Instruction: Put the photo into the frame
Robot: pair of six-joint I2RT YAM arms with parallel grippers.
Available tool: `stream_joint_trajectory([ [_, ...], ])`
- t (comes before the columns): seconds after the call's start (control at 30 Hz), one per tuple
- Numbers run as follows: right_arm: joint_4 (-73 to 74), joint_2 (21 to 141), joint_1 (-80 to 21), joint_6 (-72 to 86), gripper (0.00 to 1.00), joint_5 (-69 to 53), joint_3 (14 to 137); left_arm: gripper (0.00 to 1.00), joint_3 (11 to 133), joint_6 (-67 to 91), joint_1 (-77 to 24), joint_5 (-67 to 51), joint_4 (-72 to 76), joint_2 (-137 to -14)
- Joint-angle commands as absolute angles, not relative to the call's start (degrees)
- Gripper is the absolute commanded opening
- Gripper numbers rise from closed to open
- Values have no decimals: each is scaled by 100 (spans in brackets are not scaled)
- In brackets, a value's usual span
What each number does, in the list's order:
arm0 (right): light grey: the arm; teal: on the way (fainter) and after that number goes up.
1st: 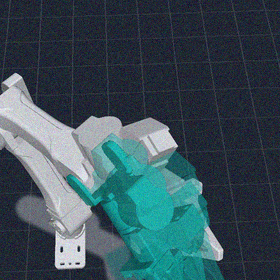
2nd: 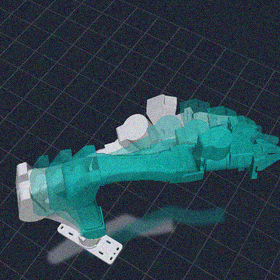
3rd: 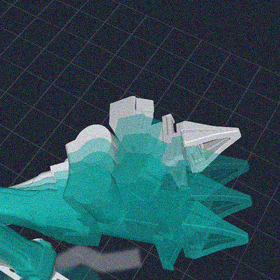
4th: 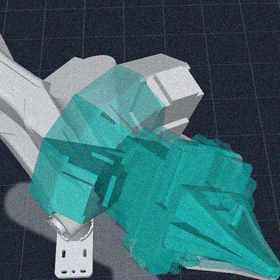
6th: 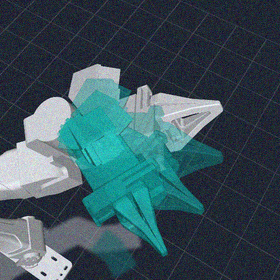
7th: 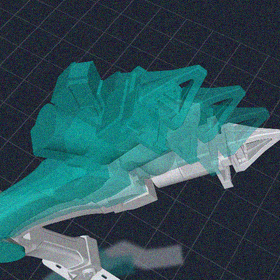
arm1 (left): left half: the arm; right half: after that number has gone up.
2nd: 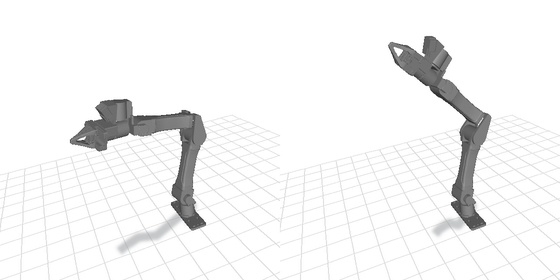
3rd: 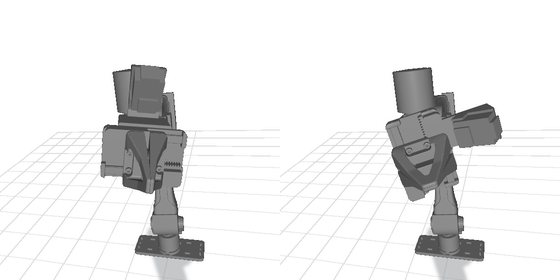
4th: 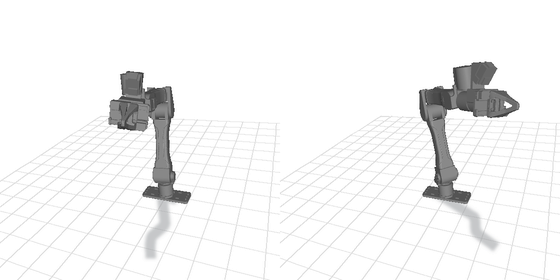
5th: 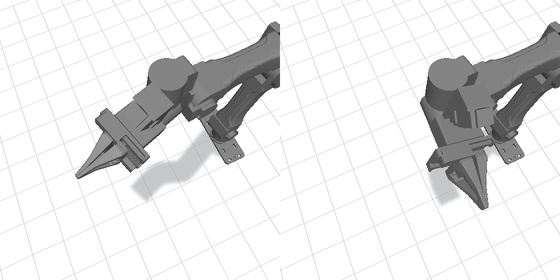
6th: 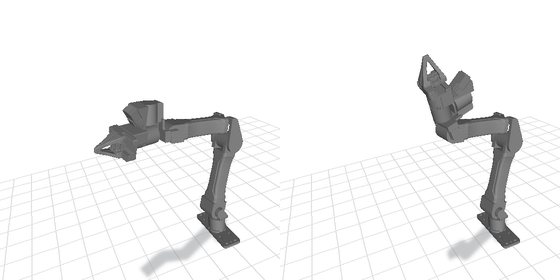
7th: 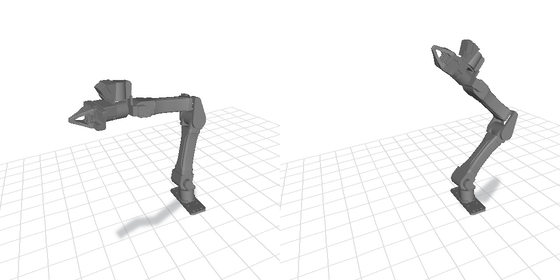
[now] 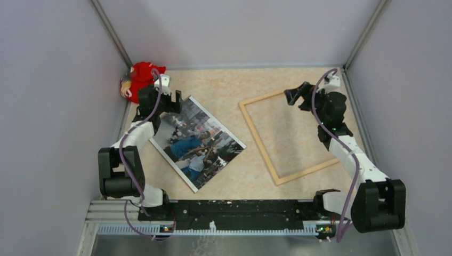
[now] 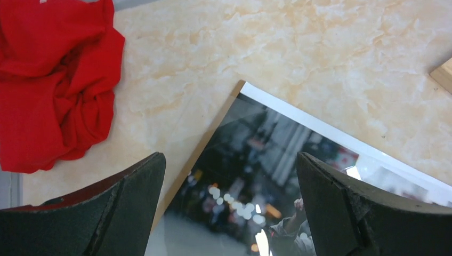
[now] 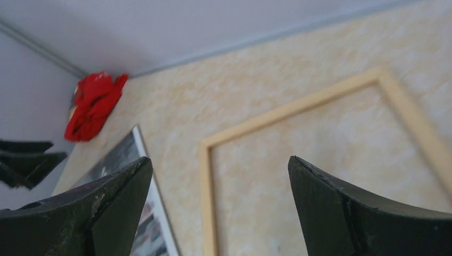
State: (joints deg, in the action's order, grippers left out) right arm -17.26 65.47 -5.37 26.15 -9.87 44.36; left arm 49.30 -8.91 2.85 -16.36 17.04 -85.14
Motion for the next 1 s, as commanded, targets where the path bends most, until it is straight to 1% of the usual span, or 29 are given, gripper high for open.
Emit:
stream_joint_trajectory([
  [0.0,-891,7085,-1019,3230,99,-1583,4441,99,5624,-824,537,-1960,-127,-8695],
  [0.07,595,7375,-1745,2659,99,-170,5067,99,5879,-849,575,-2045,-511,-8772],
  [0.13,1274,7593,-2247,2467,99,656,5464,99,6013,-894,588,-2052,-718,-8799],
  [0.2,1228,7617,-2423,2688,99,585,5507,99,6046,-949,608,-2048,-810,-8758],
  [0.27,576,7524,-2438,2704,99,-324,5150,99,6067,-1016,616,-2105,-901,-8733],
  [0.3,376,7569,-2446,2646,99,-651,5000,99,6075,-1046,637,-2174,-986,-8723],
  [0.33,473,7752,-2481,2485,99,-745,5030,99,6081,-1054,660,-2254,-1023,-8715],
  [0.43,1422,8653,-2855,2113,99,-151,5658,99,6082,-1002,711,-2315,-1109,-8641],
  [0.53,1694,9080,-3420,1888,98,705,5853,99,6097,-1011,703,-2272,-1159,-8566],
  [0.7,2019,9556,-3959,1912,81,1339,6054,99,6226,-1118,709,-2476,-1453,-8526],
  [0.77,2056,9616,-4057,1949,76,1477,6020,99,6240,-1149,712,-2626,-1560,-8512],
  [0.87,1987,9634,-4101,2000,66,1492,5911,99,6265,-1164,705,-2674,-1735,-8483],
  [0.97,1962,9707,-4104,2038,53,1424,5888,99,6260,-1222,707,-2761,-1881,-8389],
])
